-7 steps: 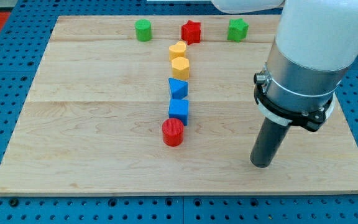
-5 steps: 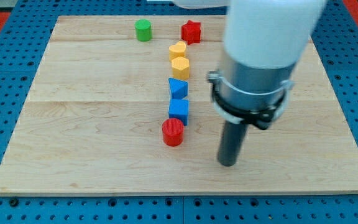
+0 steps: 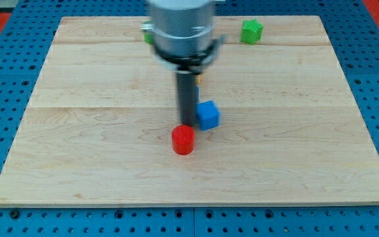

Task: Separate blue cube from red circle and blue triangle

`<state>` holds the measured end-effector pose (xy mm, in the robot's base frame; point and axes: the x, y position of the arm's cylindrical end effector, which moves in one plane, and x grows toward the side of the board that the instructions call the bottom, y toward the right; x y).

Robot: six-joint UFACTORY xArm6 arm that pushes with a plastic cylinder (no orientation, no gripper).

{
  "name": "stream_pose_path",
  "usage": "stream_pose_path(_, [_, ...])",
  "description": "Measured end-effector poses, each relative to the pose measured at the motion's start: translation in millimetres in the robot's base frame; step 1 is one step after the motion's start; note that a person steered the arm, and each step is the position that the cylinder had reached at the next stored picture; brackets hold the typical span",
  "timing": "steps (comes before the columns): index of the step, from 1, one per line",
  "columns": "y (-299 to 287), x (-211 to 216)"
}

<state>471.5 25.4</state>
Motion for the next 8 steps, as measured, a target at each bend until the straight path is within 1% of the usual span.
stream_pose_path(1, [40.9, -9.6])
stream_pose_path(2, [31.4, -41.3])
stream_pose_path(3, [68.5, -58.3])
stream_pose_path(4, [125.9, -40.5])
stream_pose_path(5, [140.1, -1.2])
stream_pose_path(6, [148.9, 26.1])
stream_pose_path(7, [138.2, 23.5])
stream_pose_path(8, [70.7, 3.0])
